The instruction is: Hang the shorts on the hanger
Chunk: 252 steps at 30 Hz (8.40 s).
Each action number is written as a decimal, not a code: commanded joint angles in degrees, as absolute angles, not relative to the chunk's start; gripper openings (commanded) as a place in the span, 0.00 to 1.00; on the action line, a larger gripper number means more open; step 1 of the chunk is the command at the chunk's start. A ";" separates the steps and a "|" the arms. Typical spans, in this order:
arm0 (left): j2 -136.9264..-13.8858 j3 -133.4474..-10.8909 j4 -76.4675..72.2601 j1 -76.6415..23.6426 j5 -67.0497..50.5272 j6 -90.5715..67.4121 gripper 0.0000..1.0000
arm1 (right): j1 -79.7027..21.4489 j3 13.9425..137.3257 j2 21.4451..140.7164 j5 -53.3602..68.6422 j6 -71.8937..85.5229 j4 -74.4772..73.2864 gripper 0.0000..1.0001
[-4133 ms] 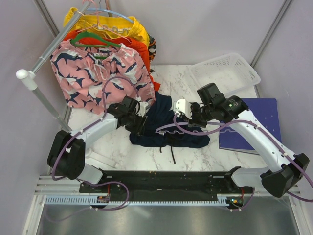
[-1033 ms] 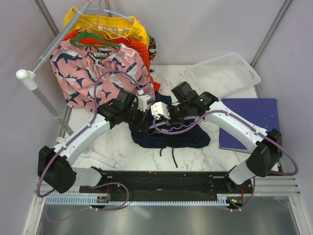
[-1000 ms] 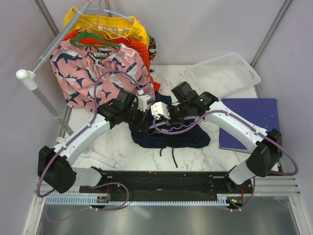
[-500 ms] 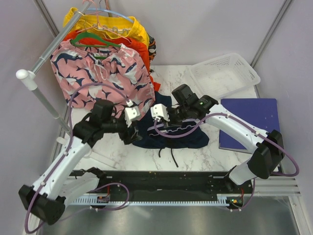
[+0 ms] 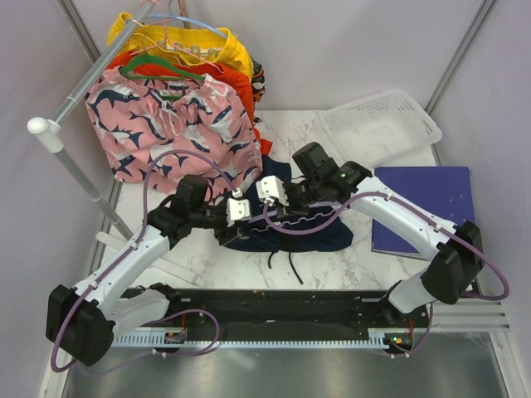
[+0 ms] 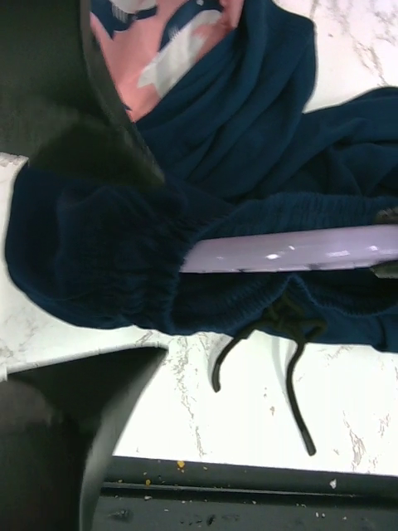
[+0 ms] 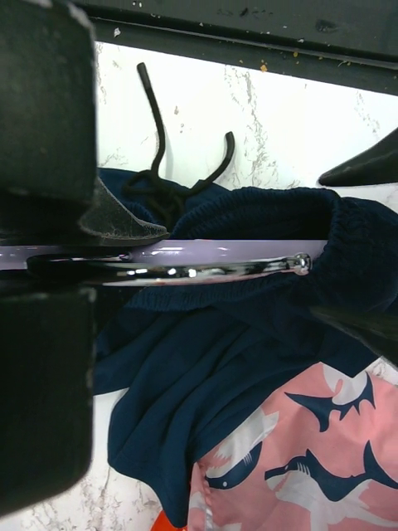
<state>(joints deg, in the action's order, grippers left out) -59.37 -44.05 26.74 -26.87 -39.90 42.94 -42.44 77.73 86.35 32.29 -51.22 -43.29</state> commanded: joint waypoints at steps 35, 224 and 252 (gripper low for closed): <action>-55.37 -41.84 14.68 -28.56 -49.22 40.52 0.02 | -19.16 61.10 88.59 25.75 0.78 -36.75 0.71; -37.44 -64.86 17.75 -28.04 17.85 4.38 0.49 | -54.76 104.06 85.35 19.60 5.27 -25.66 0.00; -42.63 -67.67 18.91 -26.89 24.97 9.76 0.40 | -52.82 101.69 79.89 17.50 1.23 -30.06 0.00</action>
<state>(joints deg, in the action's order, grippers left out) -42.00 -64.29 21.28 -28.18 21.28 8.47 -53.89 99.98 84.36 18.11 1.69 -33.67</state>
